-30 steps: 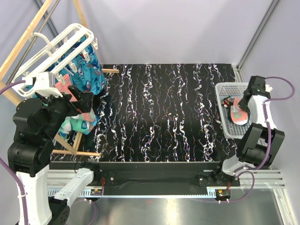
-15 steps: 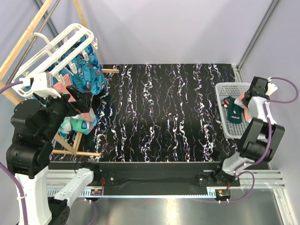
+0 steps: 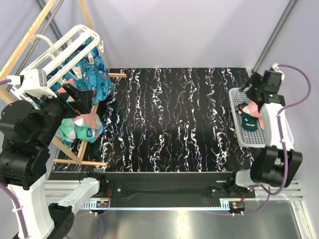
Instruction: Remove the socks clipped to the hanger
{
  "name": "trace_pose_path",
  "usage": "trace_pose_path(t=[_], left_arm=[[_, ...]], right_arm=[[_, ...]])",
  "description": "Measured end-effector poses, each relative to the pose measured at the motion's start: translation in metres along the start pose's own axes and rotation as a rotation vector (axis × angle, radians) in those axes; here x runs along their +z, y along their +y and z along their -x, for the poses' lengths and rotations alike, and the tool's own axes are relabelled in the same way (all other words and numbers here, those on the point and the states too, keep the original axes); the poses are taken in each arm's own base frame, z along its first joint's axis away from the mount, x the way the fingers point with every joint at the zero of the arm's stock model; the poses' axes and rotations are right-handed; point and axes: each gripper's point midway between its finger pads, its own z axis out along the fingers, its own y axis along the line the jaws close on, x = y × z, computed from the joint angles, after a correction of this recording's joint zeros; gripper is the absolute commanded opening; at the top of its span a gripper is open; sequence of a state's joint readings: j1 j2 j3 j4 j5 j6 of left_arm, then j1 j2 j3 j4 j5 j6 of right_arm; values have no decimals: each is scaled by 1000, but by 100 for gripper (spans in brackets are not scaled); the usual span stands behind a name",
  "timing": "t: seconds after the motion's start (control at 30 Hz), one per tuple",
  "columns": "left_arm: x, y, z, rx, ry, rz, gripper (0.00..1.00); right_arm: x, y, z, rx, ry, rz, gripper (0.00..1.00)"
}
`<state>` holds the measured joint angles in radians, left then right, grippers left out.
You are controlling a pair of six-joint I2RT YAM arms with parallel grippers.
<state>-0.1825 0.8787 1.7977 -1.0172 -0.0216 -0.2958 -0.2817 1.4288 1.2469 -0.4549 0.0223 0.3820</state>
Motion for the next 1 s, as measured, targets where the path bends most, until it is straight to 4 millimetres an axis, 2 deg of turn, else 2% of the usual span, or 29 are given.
trace_pose_path(t=[0.1, 0.13, 0.17, 0.23, 0.3, 0.37, 0.57, 0.67, 0.77, 0.9, 1.0], left_arm=[[-3, -2, 7, 0, -2, 0, 99], [-3, -3, 9, 0, 0, 0, 99], [-2, -3, 10, 0, 2, 1, 99], [0, -4, 7, 1, 16, -3, 99], [2, -3, 0, 0, 37, -3, 99], [2, 1, -7, 0, 55, 10, 99], [-9, 14, -11, 4, 44, 74, 99], [-15, 21, -13, 5, 31, 102, 95], [-17, 25, -16, 9, 29, 118, 97], [-9, 39, -39, 27, 75, 174, 89], [6, 59, -69, 47, 156, 259, 80]], right_arm=[[-36, 80, 4, -70, -56, 228, 84], [-49, 109, -3, -96, -64, 316, 84], [-59, 130, -11, -117, -68, 387, 84], [-83, 178, -38, -172, -76, 544, 83], [-107, 225, -75, -234, -79, 690, 82], [-126, 262, -117, -289, -48, 811, 82], [-152, 351, -215, -434, -6, 1010, 80], [-182, 399, -263, -510, -29, 1146, 80], [-217, 441, -302, -568, -78, 1289, 79], [-244, 474, -341, -613, -114, 1418, 79], [-243, 479, -357, -627, -101, 1450, 78]])
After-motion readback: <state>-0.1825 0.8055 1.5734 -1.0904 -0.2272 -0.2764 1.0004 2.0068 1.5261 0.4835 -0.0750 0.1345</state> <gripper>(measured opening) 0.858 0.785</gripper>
